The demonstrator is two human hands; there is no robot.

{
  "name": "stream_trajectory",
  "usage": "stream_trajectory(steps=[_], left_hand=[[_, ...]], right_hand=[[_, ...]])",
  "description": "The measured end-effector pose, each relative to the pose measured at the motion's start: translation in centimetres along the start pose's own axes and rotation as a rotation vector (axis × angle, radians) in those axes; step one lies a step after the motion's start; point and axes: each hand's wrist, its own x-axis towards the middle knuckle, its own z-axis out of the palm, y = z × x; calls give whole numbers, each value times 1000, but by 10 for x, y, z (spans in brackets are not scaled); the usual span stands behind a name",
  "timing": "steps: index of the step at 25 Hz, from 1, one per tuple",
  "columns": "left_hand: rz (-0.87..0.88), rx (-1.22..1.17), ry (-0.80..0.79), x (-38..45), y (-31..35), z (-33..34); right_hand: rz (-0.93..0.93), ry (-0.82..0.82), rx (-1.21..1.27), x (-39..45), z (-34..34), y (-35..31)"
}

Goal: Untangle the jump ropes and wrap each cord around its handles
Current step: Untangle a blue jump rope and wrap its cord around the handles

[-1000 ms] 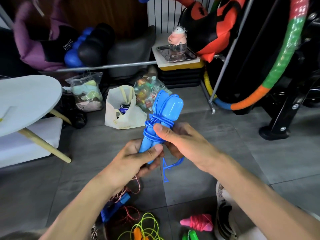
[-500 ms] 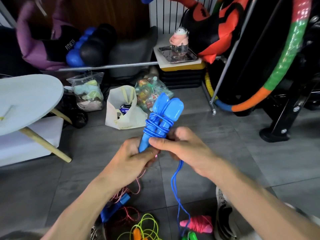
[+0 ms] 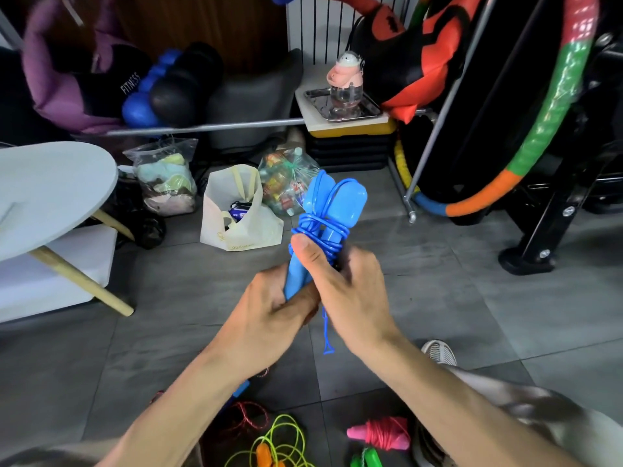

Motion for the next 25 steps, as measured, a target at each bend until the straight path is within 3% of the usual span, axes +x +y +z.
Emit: stream_trajectory(steps=[2, 5, 8, 11, 15, 20, 22, 25], left_hand=[[-41, -38, 3, 0, 0, -4], [-88, 1, 42, -2, -4, -12], [-104, 223, 110, 0, -16, -20], [-186, 522, 167, 7, -33, -22], [-269, 837, 31, 11, -51, -18], [-115, 1041, -225, -5, -46, 6], [-45, 1011, -282, -12, -45, 11], [17, 896, -307, -17, -42, 7]], right_hand=[[36, -124, 120, 6, -12, -7], [263, -450, 244, 16, -26, -12], [221, -617, -24, 18, -31, -6], [-92, -602, -577, 10, -29, 1], [-344, -548, -775, 0, -33, -7], [-441, -515, -859, 25, -64, -15], [-490, -469, -864, 39, -72, -12], [-415, -601, -674, 60, -77, -6]])
